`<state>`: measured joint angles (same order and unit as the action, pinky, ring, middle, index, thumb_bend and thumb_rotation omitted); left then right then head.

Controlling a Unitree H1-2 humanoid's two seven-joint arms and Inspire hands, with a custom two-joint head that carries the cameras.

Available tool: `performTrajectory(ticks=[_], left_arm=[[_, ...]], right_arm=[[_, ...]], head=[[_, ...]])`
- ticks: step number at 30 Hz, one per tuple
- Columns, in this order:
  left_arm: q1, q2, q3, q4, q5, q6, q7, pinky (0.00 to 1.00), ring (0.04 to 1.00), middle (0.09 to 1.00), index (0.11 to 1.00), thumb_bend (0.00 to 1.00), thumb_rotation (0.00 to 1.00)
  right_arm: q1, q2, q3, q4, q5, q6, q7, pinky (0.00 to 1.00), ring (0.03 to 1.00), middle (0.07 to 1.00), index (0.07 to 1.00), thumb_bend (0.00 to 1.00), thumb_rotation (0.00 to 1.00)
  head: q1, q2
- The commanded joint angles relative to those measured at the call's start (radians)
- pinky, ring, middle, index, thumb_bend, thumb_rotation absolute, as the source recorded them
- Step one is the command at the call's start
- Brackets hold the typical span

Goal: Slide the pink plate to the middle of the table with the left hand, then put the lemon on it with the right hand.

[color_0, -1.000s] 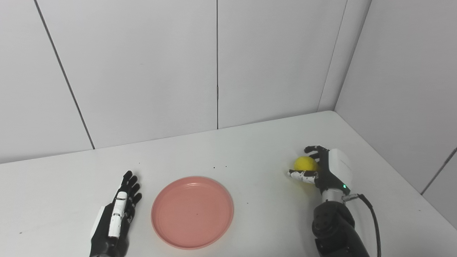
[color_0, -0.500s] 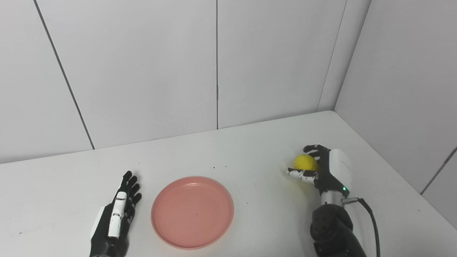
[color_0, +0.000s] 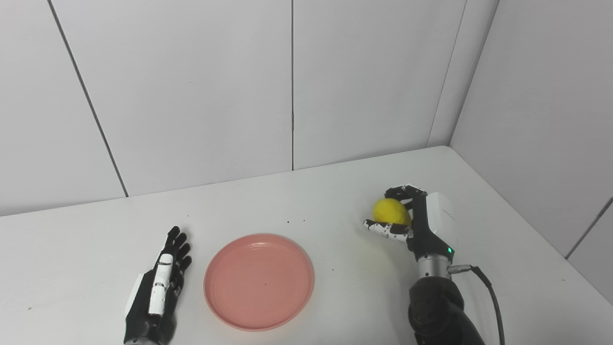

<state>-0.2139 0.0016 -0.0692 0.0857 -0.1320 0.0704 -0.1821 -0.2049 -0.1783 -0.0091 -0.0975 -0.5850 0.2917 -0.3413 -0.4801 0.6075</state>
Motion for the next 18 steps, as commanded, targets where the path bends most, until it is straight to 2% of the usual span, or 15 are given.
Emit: performTrajectory(ticks=[1, 2, 6, 8, 9, 10, 11, 12, 13, 16, 18], left_arm=[[-0.008, -0.014, -0.013, -0.01, 0.019, -0.023, 0.007, 1.0, 1.0, 1.0, 1.0, 0.47, 1.0], [-0.006, -0.015, -0.016, -0.015, 0.025, -0.021, 0.012, 1.0, 1.0, 1.0, 1.0, 0.45, 1.0], [0.0, -0.02, -0.023, -0.031, 0.039, -0.005, 0.024, 1.0, 1.0, 1.0, 1.0, 0.44, 1.0], [0.002, -0.024, -0.025, -0.038, 0.042, 0.003, 0.03, 1.0, 1.0, 1.0, 1.0, 0.44, 1.0], [0.003, -0.027, -0.026, -0.042, 0.044, 0.006, 0.033, 1.0, 1.0, 1.0, 1.0, 0.43, 1.0], [0.004, -0.031, -0.027, -0.042, 0.047, 0.006, 0.037, 1.0, 1.0, 1.0, 1.0, 0.43, 1.0], [0.005, -0.035, -0.03, -0.043, 0.049, 0.007, 0.041, 1.0, 1.0, 1.0, 1.0, 0.42, 1.0], [0.005, -0.038, -0.032, -0.043, 0.051, 0.006, 0.042, 1.0, 1.0, 1.0, 1.0, 0.42, 1.0], [0.006, -0.043, -0.035, -0.043, 0.052, 0.006, 0.044, 1.0, 1.0, 1.0, 1.0, 0.41, 1.0], [0.008, -0.059, -0.042, -0.042, 0.061, 0.003, 0.057, 1.0, 1.0, 1.0, 1.0, 0.42, 1.0], [0.009, -0.065, -0.051, -0.04, 0.08, 0.0, 0.069, 1.0, 1.0, 1.0, 1.0, 0.41, 1.0]], right_arm=[[-0.017, -0.002, 0.011, -0.05, 0.013, -0.059, 0.014, 0.15, 0.443, 0.425, 0.529, 0.51, 0.0], [-0.017, 0.002, 0.016, -0.056, 0.017, -0.057, 0.022, 0.13, 0.443, 0.468, 0.497, 0.52, 0.0], [-0.024, 0.017, 0.054, -0.063, 0.029, -0.085, 0.049, 0.13, 0.443, 0.435, 0.522, 0.52, 0.0], [-0.024, 0.02, 0.065, -0.066, 0.034, -0.093, 0.058, 0.13, 0.443, 0.469, 0.494, 0.52, 0.0], [-0.024, 0.022, 0.072, -0.069, 0.034, -0.093, 0.065, 0.12, 0.344, 0.472, 0.491, 0.52, 0.0], [-0.023, 0.026, 0.08, -0.073, 0.036, -0.096, 0.074, 0.12, 0.309, 0.472, 0.49, 0.52, 0.0], [-0.021, 0.027, 0.087, -0.075, 0.04, -0.103, 0.081, 0.11, 0.225, 0.473, 0.489, 0.52, 0.0], [-0.02, 0.029, 0.093, -0.074, 0.042, -0.114, 0.085, 0.11, 0.206, 0.473, 0.489, 0.53, 0.0], [-0.019, 0.028, 0.1, -0.072, 0.044, -0.127, 0.088, 0.13, 0.226, 0.452, 0.507, 0.52, 0.0], [-0.014, 0.031, 0.118, -0.071, 0.052, -0.149, 0.102, 0.22, 0.379, 0.485, 0.495, 0.52, 0.0], [-0.011, 0.032, 0.125, -0.073, 0.064, -0.159, 0.113, 0.24, 0.435, 0.488, 0.494, 0.52, 0.0]], head=[[0.018, 0.005], [0.036, 0.009], [0.068, 0.014], [0.085, 0.016], [0.096, 0.017], [0.11, 0.017], [0.141, 0.019], [0.147, 0.018], [0.179, 0.019], [0.213, 0.022], [0.249, 0.02]])
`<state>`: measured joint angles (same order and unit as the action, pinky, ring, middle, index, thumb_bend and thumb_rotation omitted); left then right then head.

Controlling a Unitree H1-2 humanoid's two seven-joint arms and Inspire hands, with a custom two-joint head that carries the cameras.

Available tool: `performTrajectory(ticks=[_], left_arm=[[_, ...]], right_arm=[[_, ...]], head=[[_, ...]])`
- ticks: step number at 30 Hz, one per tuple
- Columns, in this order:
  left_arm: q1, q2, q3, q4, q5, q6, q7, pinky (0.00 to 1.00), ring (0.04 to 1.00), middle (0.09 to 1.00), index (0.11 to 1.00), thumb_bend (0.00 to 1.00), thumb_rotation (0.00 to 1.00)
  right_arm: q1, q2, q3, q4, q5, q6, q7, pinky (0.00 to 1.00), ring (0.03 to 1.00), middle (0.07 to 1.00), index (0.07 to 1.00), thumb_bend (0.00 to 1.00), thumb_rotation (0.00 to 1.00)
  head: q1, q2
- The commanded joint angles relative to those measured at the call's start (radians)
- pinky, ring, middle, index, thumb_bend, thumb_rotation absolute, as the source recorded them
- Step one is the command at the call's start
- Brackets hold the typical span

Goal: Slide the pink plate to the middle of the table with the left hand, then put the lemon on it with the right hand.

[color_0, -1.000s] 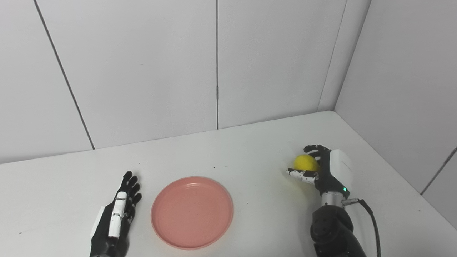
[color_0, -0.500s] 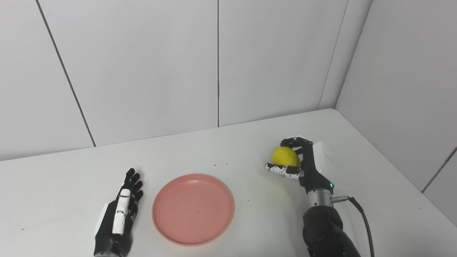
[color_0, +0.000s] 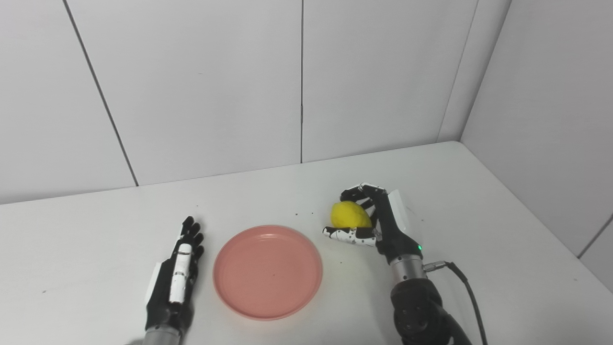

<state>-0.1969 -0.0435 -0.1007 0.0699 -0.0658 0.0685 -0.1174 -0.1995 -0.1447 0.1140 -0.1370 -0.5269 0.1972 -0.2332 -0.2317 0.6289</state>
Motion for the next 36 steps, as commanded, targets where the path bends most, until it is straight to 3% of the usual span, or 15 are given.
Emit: performTrajectory(ticks=[1, 3, 5, 9, 11, 15, 20, 24, 30, 35, 36], left_arm=[[-0.008, -0.023, -0.025, -0.022, 0.028, -0.003, 0.01, 1.0, 1.0, 1.0, 1.0, 0.4, 1.0], [-0.006, -0.03, -0.032, -0.019, 0.048, -0.012, 0.022, 1.0, 1.0, 1.0, 1.0, 0.39, 1.0], [-0.005, -0.038, -0.034, -0.015, 0.062, -0.022, 0.035, 1.0, 1.0, 1.0, 1.0, 0.38, 1.0], [-0.009, -0.047, -0.043, -0.002, 0.085, -0.028, 0.054, 1.0, 1.0, 1.0, 1.0, 0.37, 1.0], [-0.011, -0.052, -0.044, 0.004, 0.087, -0.031, 0.056, 1.0, 1.0, 1.0, 1.0, 0.37, 1.0], [-0.012, -0.065, -0.047, 0.01, 0.104, -0.033, 0.073, 0.99, 0.989, 0.997, 0.997, 0.38, 1.0], [-0.012, -0.074, -0.052, 0.017, 0.112, -0.038, 0.084, 0.98, 0.976, 0.988, 0.993, 0.39, 1.0], [-0.013, -0.079, -0.06, 0.024, 0.119, -0.046, 0.087, 0.97, 0.975, 0.985, 0.991, 0.39, 1.0], [-0.013, -0.087, -0.07, 0.033, 0.123, -0.056, 0.094, 0.98, 0.983, 0.988, 0.992, 0.39, 1.0], [-0.015, -0.094, -0.069, 0.04, 0.124, -0.064, 0.101, 0.98, 0.983, 0.988, 0.989, 0.4, 1.0], [-0.015, -0.095, -0.068, 0.041, 0.125, -0.065, 0.102, 0.97, 0.98, 0.987, 0.986, 0.39, 1.0]], right_arm=[[-0.017, 0.001, 0.01, -0.033, 0.007, -0.07, 0.011, 0.25, 0.442, 0.488, 0.495, 0.52, 0.0], [-0.017, 0.003, 0.026, -0.03, 0.004, -0.091, 0.02, 0.31, 0.398, 0.514, 0.52, 0.51, 0.0], [-0.018, 0.002, 0.043, -0.026, -0.001, -0.117, 0.027, 0.25, 0.434, 0.486, 0.509, 0.52, 0.0], [-0.016, -0.01, 0.085, -0.02, -0.048, -0.149, 0.031, 0.43, 0.404, 0.485, 0.53, 0.51, 0.0], [-0.014, -0.009, 0.098, -0.016, -0.04, -0.161, 0.046, 0.29, 0.442, 0.454, 0.524, 0.51, 0.0], [-0.017, 0.001, 0.116, 0.002, -0.012, -0.201, 0.065, 0.29, 0.369, 0.47, 0.55, 0.51, 0.0], [-0.025, 0.013, 0.122, 0.015, 0.003, -0.208, 0.087, 0.25, 0.393, 0.508, 0.493, 0.51, 0.0], [-0.036, 0.015, 0.127, 0.034, 0.006, -0.217, 0.102, 0.23, 0.385, 0.517, 0.49, 0.51, 0.0], [-0.069, 0.012, 0.141, 0.074, -0.011, -0.229, 0.114, 0.13, 0.387, 0.493, 0.489, 0.52, 0.0], [-0.092, 0.005, 0.159, 0.094, -0.015, -0.23, 0.143, 0.12, 0.376, 0.495, 0.489, 0.51, 0.0], [-0.095, 0.005, 0.162, 0.091, -0.014, -0.22, 0.158, 0.12, 0.415, 0.482, 0.49, 0.52, 0.0]], head=[[0.028, -0.002], [0.056, -0.001], [0.076, -0.004], [0.117, -0.008], [0.125, -0.007], [0.14, -0.01], [0.163, -0.016], [0.182, -0.018], [0.205, -0.021], [0.209, -0.025], [0.209, -0.025]])
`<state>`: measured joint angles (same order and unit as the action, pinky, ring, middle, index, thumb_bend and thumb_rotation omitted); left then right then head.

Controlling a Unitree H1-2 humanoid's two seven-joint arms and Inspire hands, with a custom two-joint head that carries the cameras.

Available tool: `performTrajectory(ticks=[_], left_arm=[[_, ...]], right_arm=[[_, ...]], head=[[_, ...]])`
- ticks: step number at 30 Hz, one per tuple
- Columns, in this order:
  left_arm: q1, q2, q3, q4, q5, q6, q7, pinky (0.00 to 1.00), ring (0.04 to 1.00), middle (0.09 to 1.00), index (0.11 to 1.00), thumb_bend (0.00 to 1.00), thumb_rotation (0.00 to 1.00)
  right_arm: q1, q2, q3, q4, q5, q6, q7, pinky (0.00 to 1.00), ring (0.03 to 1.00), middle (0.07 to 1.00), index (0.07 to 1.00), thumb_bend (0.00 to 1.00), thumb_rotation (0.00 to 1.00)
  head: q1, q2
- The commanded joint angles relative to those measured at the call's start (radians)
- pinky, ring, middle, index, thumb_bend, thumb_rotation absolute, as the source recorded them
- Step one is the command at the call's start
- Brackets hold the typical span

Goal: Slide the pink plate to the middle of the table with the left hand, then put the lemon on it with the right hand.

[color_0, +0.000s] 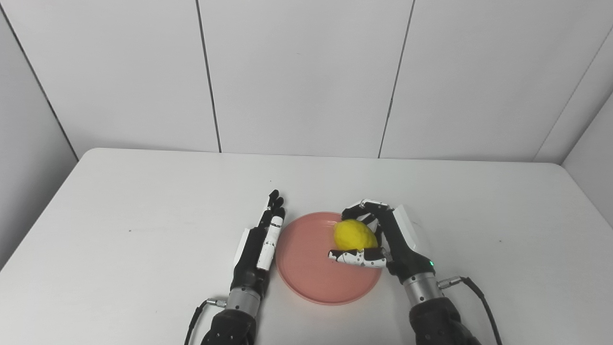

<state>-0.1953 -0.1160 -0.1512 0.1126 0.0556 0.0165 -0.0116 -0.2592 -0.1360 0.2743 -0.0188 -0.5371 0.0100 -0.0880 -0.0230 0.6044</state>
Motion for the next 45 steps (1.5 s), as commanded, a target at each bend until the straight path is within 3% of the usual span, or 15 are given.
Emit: performTrajectory(ticks=[1, 9, 13, 14, 15, 17, 29, 35, 36, 41, 42, 45], left_arm=[[-0.016, -0.024, -0.017, -0.003, 0.005, -0.011, -0.004, 0.96, 0.979, 0.986, 0.986, 0.39, 1.0], [-0.019, -0.023, -0.019, 0.004, 0.021, -0.017, -0.001, 0.96, 0.985, 0.992, 0.991, 0.41, 1.0], [-0.021, -0.021, -0.016, 0.005, 0.018, -0.018, -0.004, 0.97, 0.991, 0.995, 0.993, 0.4, 1.0], [-0.021, -0.021, -0.017, 0.005, 0.019, -0.017, -0.004, 0.97, 0.991, 0.995, 0.992, 0.4, 1.0], [-0.021, -0.02, -0.017, 0.005, 0.02, -0.017, -0.004, 0.97, 0.991, 0.995, 0.992, 0.4, 1.0], [-0.021, -0.019, -0.016, 0.007, 0.018, -0.021, -0.005, 0.97, 0.99, 0.993, 0.993, 0.4, 1.0], [-0.022, -0.02, -0.006, 0.01, 0.022, -0.027, 0.01, 0.95, 0.981, 0.988, 0.991, 0.39, 1.0], [-0.022, -0.018, -0.007, 0.006, 0.026, -0.021, 0.008, 0.96, 0.986, 0.992, 0.995, 0.39, 1.0], [-0.022, -0.017, -0.008, 0.006, 0.029, -0.023, 0.009, 0.96, 0.987, 0.992, 0.996, 0.38, 1.0], [-0.025, -0.016, -0.006, 0.009, 0.035, -0.027, 0.006, 0.96, 0.986, 0.99, 0.991, 0.37, 1.0], [-0.025, -0.016, -0.004, 0.009, 0.03, -0.029, 0.003, 0.97, 0.99, 0.995, 0.989, 0.35, 1.0], [-0.026, -0.016, 0.0, 0.008, 0.019, -0.028, -0.003, 0.98, 0.999, 1.0, 0.995, 0.34, 1.0]], right_arm=[[-0.041, -0.001, 0.006, -0.029, -0.005, -0.022, 0.026, 0.12, 0.429, 0.477, 0.49, 0.52, 0.0], [-0.064, 0.016, 0.025, -0.015, -0.037, -0.01, 0.07, 0.16, 0.443, 0.483, 0.491, 0.52, 0.0], [-0.071, 0.017, 0.049, -0.002, -0.092, -0.013, 0.07, 0.13, 0.443, 0.476, 0.491, 0.52, 0.0], [-0.071, 0.02, 0.052, 0.006, -0.097, -0.017, 0.066, 0.12, 0.31, 0.473, 0.491, 0.52, 0.0], [-0.071, 0.023, 0.056, 0.014, -0.102, -0.021, 0.062, 0.11, 0.244, 0.472, 0.491, 0.52, 0.0], [-0.071, 0.027, 0.062, 0.029, -0.114, -0.03, 0.054, 0.12, 0.192, 0.471, 0.491, 0.52, 0.0], [-0.071, 0.035, 0.084, 0.116, -0.139, -0.105, -0.019, 0.18, 0.25, 0.473, 0.491, 0.53, 0.0], [-0.072, 0.027, 0.087, 0.137, -0.15, -0.117, -0.032, 0.36, 0.464, 0.461, 0.525, 0.52, 0.0], [-0.071, 0.025, 0.088, 0.136, -0.153, -0.116, -0.031, 0.51, 0.58, 0.57, 0.503, 0.51, 0.06], [-0.062, 0.017, 0.093, 0.116, -0.162, -0.114, -0.024, 0.66, 0.681, 0.694, 0.498, 0.51, 0.13], [-0.061, 0.015, 0.095, 0.112, -0.164, -0.114, -0.022, 0.73, 0.75, 0.754, 0.659, 0.55, 0.16], [-0.051, 0.015, 0.095, 0.097, -0.17, -0.111, -0.023, 0.85, 0.847, 0.833, 0.801, 0.57, 0.27]], head=[[0.002, -0.004], [0.01, -0.008], [0.011, -0.015], [0.011, -0.016], [0.011, -0.016], [0.012, -0.013], [0.008, -0.014], [0.006, -0.011], [0.006, -0.011], [0.005, -0.01], [0.005, -0.01], [0.0, -0.012]])
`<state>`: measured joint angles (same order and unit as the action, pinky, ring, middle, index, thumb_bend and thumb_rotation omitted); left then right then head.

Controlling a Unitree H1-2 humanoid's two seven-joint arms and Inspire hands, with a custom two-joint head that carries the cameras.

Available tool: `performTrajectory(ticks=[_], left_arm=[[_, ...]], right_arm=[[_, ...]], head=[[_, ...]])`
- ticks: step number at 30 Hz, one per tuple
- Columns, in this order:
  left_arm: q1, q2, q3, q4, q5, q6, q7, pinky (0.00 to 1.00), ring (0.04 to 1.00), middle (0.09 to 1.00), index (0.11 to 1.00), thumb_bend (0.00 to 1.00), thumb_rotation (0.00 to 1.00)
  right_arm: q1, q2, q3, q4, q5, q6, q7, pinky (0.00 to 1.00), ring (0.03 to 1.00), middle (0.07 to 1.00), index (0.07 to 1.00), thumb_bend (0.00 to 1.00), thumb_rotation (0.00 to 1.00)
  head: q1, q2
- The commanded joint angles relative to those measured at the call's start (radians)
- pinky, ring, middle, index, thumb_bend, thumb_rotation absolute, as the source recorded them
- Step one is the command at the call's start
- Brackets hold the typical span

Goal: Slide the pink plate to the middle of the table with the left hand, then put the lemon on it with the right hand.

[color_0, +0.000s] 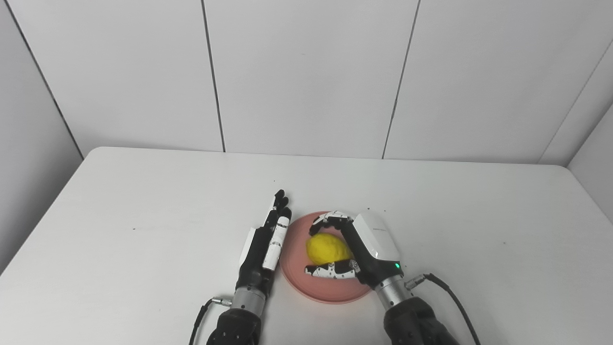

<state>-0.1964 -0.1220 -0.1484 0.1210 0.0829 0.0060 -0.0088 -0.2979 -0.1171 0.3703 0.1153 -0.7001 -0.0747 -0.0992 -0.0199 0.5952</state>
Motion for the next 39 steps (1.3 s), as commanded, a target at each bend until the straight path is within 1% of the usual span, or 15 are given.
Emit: performTrajectory(ticks=[1, 5, 10, 12, 17, 19, 23, 24, 25, 27, 29, 30, 32, 35, 39], left_arm=[[-0.025, -0.009, -0.002, 0.001, -0.01, -0.021, -0.008, 0.98, 0.999, 1.0, 0.995, 0.34, 1.0], [-0.03, -0.003, -0.004, 0.013, 0.003, -0.033, -0.002, 0.97, 0.997, 1.0, 0.991, 0.37, 1.0], [-0.029, -0.002, -0.002, 0.013, 0.016, -0.022, 0.005, 0.98, 0.995, 0.998, 0.99, 0.37, 1.0], [-0.03, -0.004, 0.002, 0.019, 0.016, -0.029, 0.008, 0.98, 0.993, 0.995, 0.988, 0.37, 1.0], [-0.03, -0.003, 0.004, 0.022, 0.025, -0.031, 0.016, 0.99, 0.996, 0.989, 0.985, 0.37, 1.0], [-0.029, -0.008, 0.011, 0.027, 0.015, -0.04, 0.016, 0.99, 0.999, 0.987, 0.987, 0.37, 1.0], [-0.028, -0.007, 0.018, 0.031, 0.009, -0.039, 0.01, 1.0, 1.0, 0.997, 0.998, 0.38, 1.0], [-0.027, -0.005, 0.018, 0.03, 0.011, -0.037, 0.009, 1.0, 1.0, 0.999, 0.999, 0.38, 1.0], [-0.026, -0.004, 0.018, 0.029, 0.013, -0.036, 0.008, 1.0, 1.0, 1.0, 1.0, 0.39, 1.0], [-0.023, -0.002, 0.013, 0.023, 0.026, -0.024, 0.012, 1.0, 1.0, 1.0, 1.0, 0.42, 1.0], [-0.019, -0.008, 0.015, 0.021, 0.019, -0.027, 0.012, 1.0, 1.0, 1.0, 1.0, 0.42, 1.0], [-0.018, -0.01, 0.015, 0.02, 0.018, -0.03, 0.013, 1.0, 1.0, 1.0, 1.0, 0.42, 1.0], [-0.016, -0.011, 0.017, 0.02, 0.016, -0.033, 0.014, 1.0, 1.0, 1.0, 1.0, 0.43, 1.0], [-0.017, -0.014, 0.023, 0.021, 0.004, -0.031, 0.012, 1.0, 1.0, 1.0, 1.0, 0.44, 1.0], [-0.018, -0.015, 0.028, 0.027, 0.0, -0.045, 0.017, 1.0, 1.0, 1.0, 1.0, 0.45, 1.0]], right_arm=[[-0.009, -0.001, -0.002, -0.04, -0.01, -0.029, -0.018, 0.86, 0.85, 0.835, 0.803, 0.57, 0.28], [0.006, 0.009, -0.008, -0.052, -0.026, -0.049, -0.057, 0.93, 0.903, 0.882, 0.833, 0.59, 0.41], [0.017, 0.011, -0.011, -0.047, -0.02, -0.096, -0.105, 0.99, 0.962, 0.952, 0.904, 0.57, 0.5], [0.023, 0.018, -0.019, -0.05, 0.006, -0.113, -0.113, 1.0, 0.974, 0.965, 0.921, 0.57, 0.52], [0.039, 0.038, -0.048, -0.053, 0.079, -0.15, -0.122, 1.0, 0.992, 0.993, 0.977, 0.63, 0.69], [0.043, 0.047, -0.063, -0.044, 0.115, -0.19, -0.138, 1.0, 0.994, 0.999, 0.995, 0.61, 0.74], [0.043, 0.058, -0.09, -0.018, 0.134, -0.249, -0.182, 0.97, 0.99, 1.0, 1.0, 0.61, 0.8], [0.044, 0.061, -0.099, -0.014, 0.144, -0.253, -0.186, 0.97, 0.99, 1.0, 1.0, 0.61, 0.81], [0.045, 0.063, -0.107, -0.011, 0.152, -0.256, -0.188, 0.95, 0.989, 1.0, 1.0, 0.63, 0.85], [0.054, 0.073, -0.135, -0.019, 0.204, -0.253, -0.178, 0.95, 0.989, 1.0, 1.0, 0.64, 0.88], [0.06, 0.079, -0.156, -0.024, 0.26, -0.264, -0.163, 0.97, 0.993, 1.0, 0.999, 0.61, 0.88], [0.063, 0.082, -0.167, -0.034, 0.297, -0.256, -0.147, 0.98, 0.997, 1.0, 0.997, 0.59, 0.87], [0.072, 0.087, -0.189, -0.062, 0.355, -0.206, -0.111, 1.0, 1.0, 1.0, 0.998, 0.57, 0.9], [0.081, 0.091, -0.222, -0.076, 0.389, -0.155, -0.091, 0.99, 0.999, 1.0, 0.995, 0.59, 0.97], [0.082, 0.098, -0.247, -0.064, 0.415, -0.142, -0.079, 0.98, 0.991, 0.985, 0.979, 0.59, 0.99]], head=[[-0.004, 0.0], [-0.004, -0.002], [-0.004, -0.001], [-0.007, -0.002], [-0.007, -0.004], [-0.008, -0.005], [-0.008, -0.004], [-0.004, -0.006], [-0.004, -0.006], [0.024, -0.005], [0.038, -0.009], [0.038, -0.009], [0.041, -0.01], [0.05, -0.014], [0.049, -0.018]])
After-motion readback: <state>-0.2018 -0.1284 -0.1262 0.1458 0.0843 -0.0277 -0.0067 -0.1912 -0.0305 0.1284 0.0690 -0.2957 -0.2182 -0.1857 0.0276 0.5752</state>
